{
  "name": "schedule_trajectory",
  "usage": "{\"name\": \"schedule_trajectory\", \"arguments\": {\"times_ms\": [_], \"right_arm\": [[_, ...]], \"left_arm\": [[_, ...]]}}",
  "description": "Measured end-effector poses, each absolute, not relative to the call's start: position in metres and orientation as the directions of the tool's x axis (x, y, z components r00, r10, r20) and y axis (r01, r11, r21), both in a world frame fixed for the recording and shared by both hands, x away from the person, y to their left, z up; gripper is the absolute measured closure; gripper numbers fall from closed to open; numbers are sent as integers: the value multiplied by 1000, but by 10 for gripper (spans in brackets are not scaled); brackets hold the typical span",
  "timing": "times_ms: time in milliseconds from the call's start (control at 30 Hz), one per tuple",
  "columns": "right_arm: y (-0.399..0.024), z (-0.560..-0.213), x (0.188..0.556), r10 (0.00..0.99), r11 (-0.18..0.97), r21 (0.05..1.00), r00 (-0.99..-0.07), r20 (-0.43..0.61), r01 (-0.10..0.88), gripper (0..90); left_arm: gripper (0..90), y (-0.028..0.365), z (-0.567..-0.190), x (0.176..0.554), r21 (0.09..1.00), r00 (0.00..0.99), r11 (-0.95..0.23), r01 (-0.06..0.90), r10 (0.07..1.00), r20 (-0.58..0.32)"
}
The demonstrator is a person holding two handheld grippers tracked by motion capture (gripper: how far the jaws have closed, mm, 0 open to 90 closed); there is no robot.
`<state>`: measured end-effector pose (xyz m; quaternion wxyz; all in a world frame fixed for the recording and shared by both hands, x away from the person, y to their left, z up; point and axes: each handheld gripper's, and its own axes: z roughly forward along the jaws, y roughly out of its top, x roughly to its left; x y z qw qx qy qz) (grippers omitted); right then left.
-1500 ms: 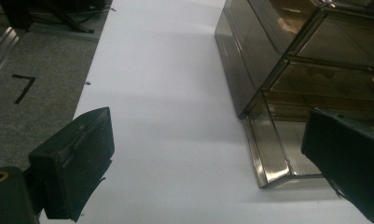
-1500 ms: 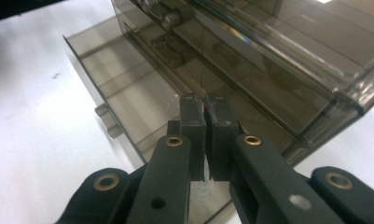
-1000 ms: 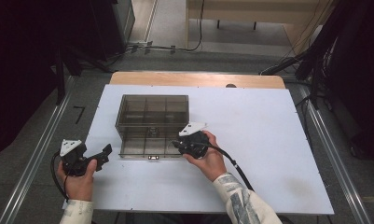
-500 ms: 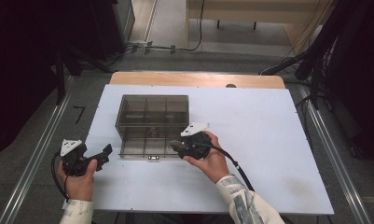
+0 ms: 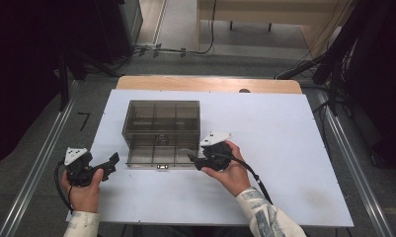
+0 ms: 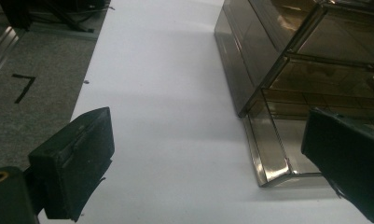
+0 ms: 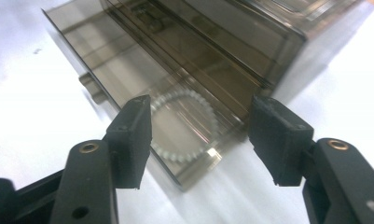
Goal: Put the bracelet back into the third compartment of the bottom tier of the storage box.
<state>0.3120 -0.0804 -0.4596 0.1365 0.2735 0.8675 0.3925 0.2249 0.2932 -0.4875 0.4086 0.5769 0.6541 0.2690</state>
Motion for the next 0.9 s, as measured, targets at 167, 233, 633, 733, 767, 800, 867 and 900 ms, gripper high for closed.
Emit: {"name": "schedule_trajectory", "arguments": {"times_ms": [167,233,633,733,767,800,867,900], "right_arm": [[-89,-460,313,599,538,755,-800,-29,374,361],[-92,-460,312,603,536,756,-797,-31,376,357],[-105,-459,312,635,525,755,-771,-39,394,329],[-110,-460,312,643,524,750,-765,-39,403,321],[-113,-460,312,646,524,749,-762,-38,407,321],[-115,-460,312,647,524,747,-762,-37,409,321],[-120,-461,312,653,526,744,-756,-42,413,321],[-122,-461,311,656,527,743,-753,-47,412,321]], "left_arm": [[30,293,-487,225,824,2,187,535,975,-222],[30,293,-487,225,823,1,189,535,975,-224],[30,293,-487,225,823,0,187,536,975,-221],[30,293,-488,224,822,-2,189,537,975,-223],[30,293,-488,224,822,-2,189,537,975,-223],[30,293,-488,224,822,-1,188,537,975,-222],[30,293,-488,225,823,-1,188,537,975,-222],[31,293,-488,225,823,-1,188,537,975,-222]]}}
